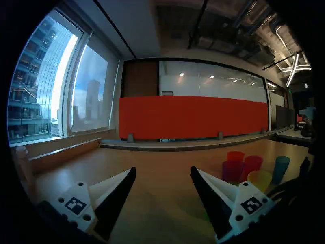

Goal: Pour water

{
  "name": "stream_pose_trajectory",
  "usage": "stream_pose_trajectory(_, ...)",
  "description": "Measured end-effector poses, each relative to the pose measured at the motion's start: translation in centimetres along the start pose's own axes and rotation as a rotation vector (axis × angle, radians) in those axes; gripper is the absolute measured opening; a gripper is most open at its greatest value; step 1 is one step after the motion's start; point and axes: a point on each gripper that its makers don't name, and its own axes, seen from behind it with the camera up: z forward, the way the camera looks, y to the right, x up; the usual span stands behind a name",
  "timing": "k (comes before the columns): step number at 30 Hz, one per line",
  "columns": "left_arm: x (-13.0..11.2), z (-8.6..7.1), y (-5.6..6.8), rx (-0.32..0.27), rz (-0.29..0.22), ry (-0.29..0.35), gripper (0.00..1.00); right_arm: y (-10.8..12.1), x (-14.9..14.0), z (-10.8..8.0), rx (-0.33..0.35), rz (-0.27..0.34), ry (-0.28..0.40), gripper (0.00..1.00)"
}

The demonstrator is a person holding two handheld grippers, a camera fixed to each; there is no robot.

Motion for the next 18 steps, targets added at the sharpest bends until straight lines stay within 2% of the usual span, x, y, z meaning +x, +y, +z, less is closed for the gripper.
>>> stream_pose_trajectory(18,-0.2,0.1,0.1,-0.006,0.001,-0.007,1.00,1.2,0.0,-0.2,0.002,0.003,0.015,1.00)
